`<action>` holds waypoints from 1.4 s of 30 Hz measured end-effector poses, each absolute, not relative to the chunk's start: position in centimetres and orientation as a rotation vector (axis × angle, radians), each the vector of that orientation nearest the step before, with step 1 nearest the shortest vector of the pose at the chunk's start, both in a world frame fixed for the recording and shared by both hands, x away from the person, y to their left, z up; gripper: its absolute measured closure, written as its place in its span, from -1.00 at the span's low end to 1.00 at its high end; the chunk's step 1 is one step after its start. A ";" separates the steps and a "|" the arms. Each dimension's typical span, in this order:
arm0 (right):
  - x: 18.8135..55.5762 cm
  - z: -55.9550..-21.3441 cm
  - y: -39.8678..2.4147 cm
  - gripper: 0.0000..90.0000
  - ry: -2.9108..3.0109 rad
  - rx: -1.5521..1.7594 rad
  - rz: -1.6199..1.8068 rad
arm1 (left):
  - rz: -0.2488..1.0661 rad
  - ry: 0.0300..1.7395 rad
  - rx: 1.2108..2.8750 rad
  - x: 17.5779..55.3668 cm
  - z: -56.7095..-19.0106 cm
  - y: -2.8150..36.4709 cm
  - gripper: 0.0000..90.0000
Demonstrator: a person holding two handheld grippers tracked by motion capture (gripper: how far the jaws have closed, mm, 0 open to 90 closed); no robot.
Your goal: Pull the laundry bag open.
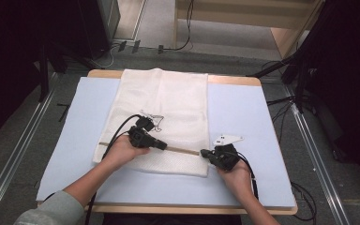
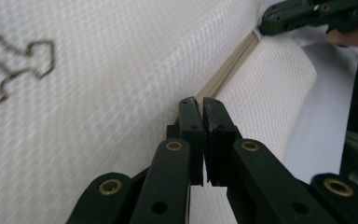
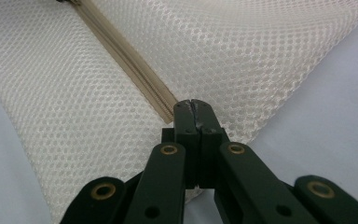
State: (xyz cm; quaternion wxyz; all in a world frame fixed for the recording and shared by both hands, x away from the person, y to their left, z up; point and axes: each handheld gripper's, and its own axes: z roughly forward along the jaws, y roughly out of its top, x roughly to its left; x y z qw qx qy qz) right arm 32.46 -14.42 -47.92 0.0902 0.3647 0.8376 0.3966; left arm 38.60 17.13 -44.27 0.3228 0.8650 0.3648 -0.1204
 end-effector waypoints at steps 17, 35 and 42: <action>32.7 -47.8 -14.4 1.00 2.512 1.082 1.169 | -0.228 1.198 2.141 38.1 -43.3 29.8 0.97; 33.6 -47.4 -14.6 1.00 2.584 1.093 1.163 | -0.134 1.393 1.987 36.4 -44.2 37.5 0.97; 34.1 -47.2 -14.8 1.00 2.607 1.099 1.147 | -0.136 1.386 1.995 35.2 -44.1 37.2 0.97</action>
